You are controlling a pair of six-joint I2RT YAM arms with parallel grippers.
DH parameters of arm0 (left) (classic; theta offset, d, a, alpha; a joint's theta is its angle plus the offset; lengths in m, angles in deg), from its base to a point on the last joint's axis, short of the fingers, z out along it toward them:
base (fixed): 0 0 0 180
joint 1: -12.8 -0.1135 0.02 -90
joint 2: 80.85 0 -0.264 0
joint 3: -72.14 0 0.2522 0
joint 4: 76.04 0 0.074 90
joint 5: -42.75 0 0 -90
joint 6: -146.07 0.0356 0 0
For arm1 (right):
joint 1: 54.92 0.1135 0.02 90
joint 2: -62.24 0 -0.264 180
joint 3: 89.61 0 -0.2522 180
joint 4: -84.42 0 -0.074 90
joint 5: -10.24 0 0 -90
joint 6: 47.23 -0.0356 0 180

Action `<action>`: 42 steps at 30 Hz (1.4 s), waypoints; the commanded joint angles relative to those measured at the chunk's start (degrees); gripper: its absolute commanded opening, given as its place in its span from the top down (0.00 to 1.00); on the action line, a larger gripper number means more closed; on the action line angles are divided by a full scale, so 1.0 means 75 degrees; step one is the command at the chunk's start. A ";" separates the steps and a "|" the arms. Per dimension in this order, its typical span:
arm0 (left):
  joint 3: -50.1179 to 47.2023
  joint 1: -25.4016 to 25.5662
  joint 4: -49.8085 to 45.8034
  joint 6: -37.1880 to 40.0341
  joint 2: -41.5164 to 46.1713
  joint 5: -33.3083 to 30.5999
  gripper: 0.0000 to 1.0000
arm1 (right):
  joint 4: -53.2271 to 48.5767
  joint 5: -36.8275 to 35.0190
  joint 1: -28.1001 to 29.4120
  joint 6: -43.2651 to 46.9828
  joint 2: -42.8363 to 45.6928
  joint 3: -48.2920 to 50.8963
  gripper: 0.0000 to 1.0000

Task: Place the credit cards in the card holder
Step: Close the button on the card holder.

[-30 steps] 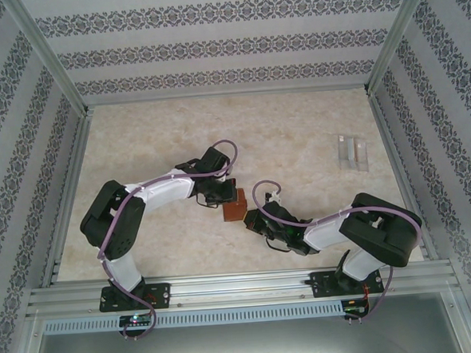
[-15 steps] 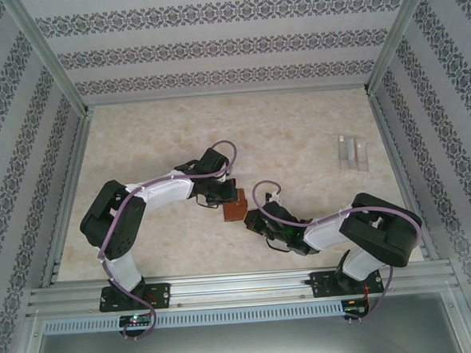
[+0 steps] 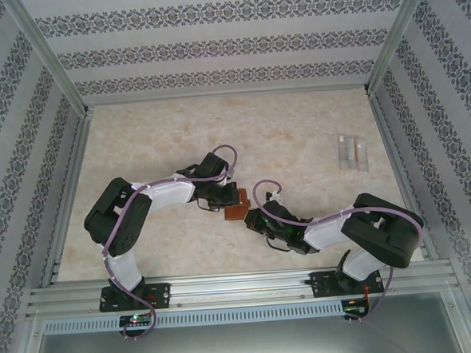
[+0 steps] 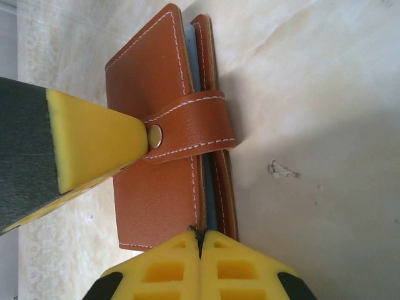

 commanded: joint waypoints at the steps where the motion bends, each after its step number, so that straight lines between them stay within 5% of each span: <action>1: 0.0074 -0.0055 -0.0226 0.0003 -0.0238 -0.0157 1.00 | -0.0477 -0.0275 -0.0063 0.0101 0.0189 0.0067 1.00; 42: 0.0127 -0.0056 -0.0326 -0.0071 0.0268 0.0046 1.00 | -0.0763 -0.0278 -0.0112 0.0058 0.0215 0.0063 1.00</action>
